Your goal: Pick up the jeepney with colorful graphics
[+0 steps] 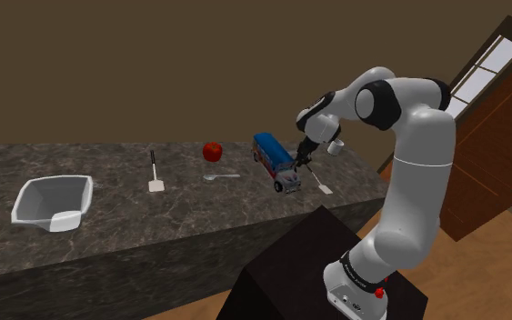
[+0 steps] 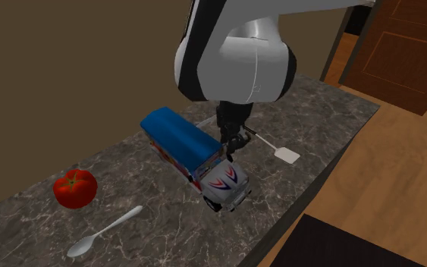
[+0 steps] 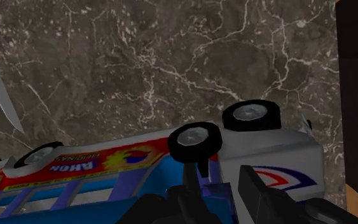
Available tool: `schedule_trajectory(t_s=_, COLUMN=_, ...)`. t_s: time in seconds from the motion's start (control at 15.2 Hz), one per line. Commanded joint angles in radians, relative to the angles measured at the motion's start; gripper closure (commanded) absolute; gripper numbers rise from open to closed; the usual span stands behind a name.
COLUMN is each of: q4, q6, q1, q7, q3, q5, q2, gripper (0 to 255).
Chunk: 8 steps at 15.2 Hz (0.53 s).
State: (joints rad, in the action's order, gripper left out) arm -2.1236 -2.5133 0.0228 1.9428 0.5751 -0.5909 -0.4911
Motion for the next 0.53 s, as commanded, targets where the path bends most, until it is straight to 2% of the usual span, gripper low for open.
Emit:
schedule_trajectory(t_s=0.0, q4=-0.002, q6=0.015, q1=-0.015, q7=-0.02, q3=0.019, q5=0.023, q2=0.025, gripper=255)
schedule_trajectory(t_s=0.33, q4=-0.006, q6=0.057, q1=-0.046, q7=-0.062, q3=0.059, q5=0.08, q2=0.08, gripper=255)
schedule_trajectory(t_s=0.46, q4=-0.006, q6=0.058, q1=-0.047, q7=-0.063, q3=0.06, q5=0.082, q2=0.082, gripper=255)
